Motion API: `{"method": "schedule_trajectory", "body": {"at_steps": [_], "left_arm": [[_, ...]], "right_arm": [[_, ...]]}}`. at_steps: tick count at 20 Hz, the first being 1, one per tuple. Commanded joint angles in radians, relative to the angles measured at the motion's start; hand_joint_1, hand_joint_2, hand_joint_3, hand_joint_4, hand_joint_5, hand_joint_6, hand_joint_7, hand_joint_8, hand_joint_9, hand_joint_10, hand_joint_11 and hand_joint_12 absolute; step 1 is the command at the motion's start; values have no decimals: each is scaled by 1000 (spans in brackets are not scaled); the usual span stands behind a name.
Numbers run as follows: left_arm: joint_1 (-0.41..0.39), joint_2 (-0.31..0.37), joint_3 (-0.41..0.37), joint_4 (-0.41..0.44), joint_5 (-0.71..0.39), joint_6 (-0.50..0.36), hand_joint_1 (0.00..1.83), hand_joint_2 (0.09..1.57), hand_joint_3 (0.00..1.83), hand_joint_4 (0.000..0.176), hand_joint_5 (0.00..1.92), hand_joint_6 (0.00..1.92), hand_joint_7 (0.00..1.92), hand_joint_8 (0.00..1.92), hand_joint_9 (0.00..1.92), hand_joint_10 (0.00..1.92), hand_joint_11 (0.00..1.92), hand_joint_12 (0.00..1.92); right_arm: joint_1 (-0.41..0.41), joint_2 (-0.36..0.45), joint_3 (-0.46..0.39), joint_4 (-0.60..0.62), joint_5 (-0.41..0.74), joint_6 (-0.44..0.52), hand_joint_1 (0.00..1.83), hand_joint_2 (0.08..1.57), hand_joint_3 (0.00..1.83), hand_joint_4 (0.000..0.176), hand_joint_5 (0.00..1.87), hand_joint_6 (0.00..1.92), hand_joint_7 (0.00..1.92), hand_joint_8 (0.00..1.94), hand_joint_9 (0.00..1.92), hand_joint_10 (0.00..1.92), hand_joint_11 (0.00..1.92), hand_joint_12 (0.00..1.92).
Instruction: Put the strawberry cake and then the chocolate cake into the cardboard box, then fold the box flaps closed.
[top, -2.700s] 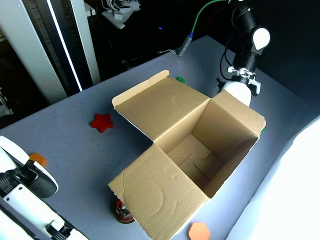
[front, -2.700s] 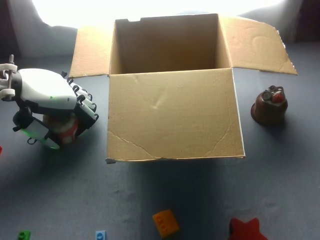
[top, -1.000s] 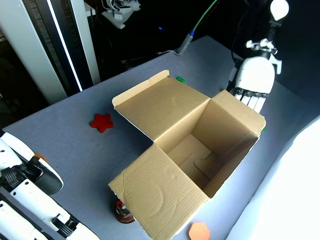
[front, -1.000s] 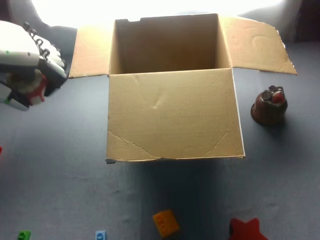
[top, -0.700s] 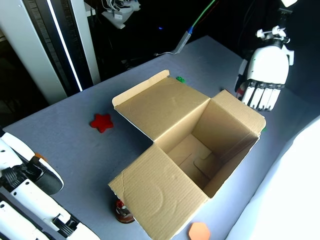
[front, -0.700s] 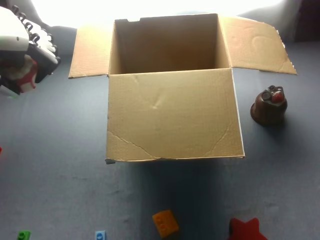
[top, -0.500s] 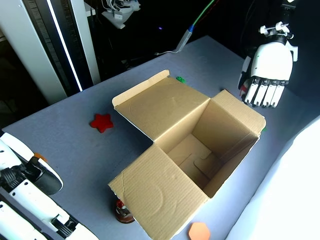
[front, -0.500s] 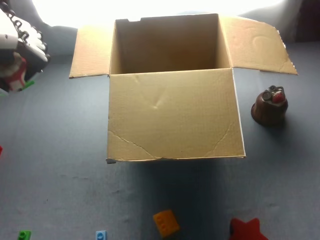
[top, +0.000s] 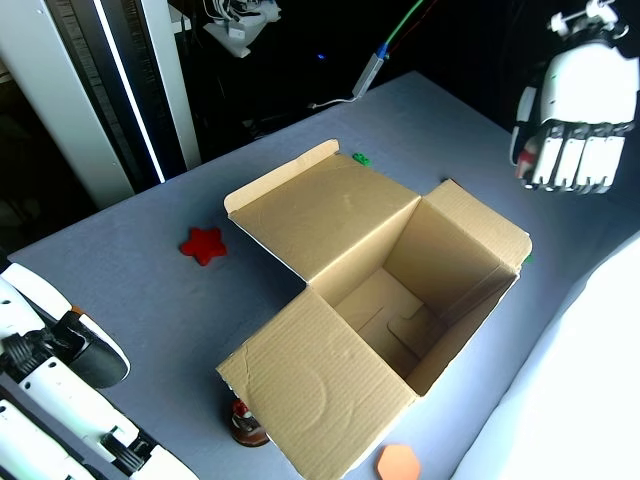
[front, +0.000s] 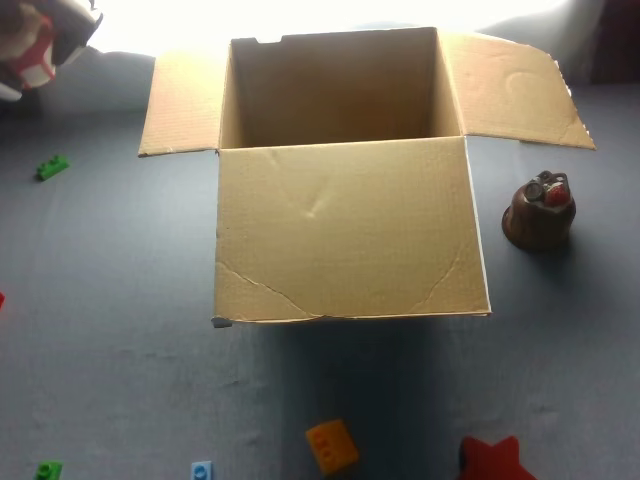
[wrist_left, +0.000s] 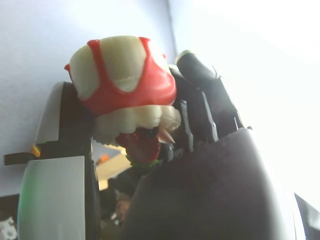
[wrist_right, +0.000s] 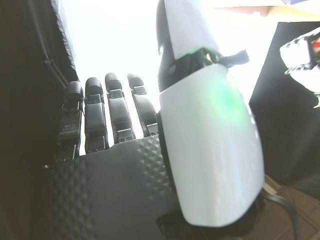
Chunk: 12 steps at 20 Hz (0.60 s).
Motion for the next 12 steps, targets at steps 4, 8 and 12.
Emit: {"method": "schedule_trajectory", "body": {"at_steps": [4, 8, 12], "left_arm": [[-81, -15, -20, -34, -11, -14, 1084, 1355, 0, 0, 622, 1505, 505, 1787, 272, 1833, 256, 1921], [-92, -53, -69, -25, -18, -21, 1088, 1354, 0, 0, 606, 1481, 529, 1797, 301, 1878, 271, 1921], [-85, -81, -148, -15, -19, -23, 1075, 1368, 5, 0, 577, 1521, 512, 1845, 335, 1921, 332, 1921]], "right_arm": [[13, 14, 1, -32, 102, -4, 992, 1053, 0, 10, 88, 9, 82, 6, 55, 8, 2, 30], [13, 14, 1, -32, 102, -4, 984, 1013, 5, 12, 139, 5, 125, 5, 109, 7, 0, 473], [14, 14, 1, -32, 102, -4, 973, 1019, 6, 24, 112, 0, 117, 0, 111, 1, 0, 426]]}}
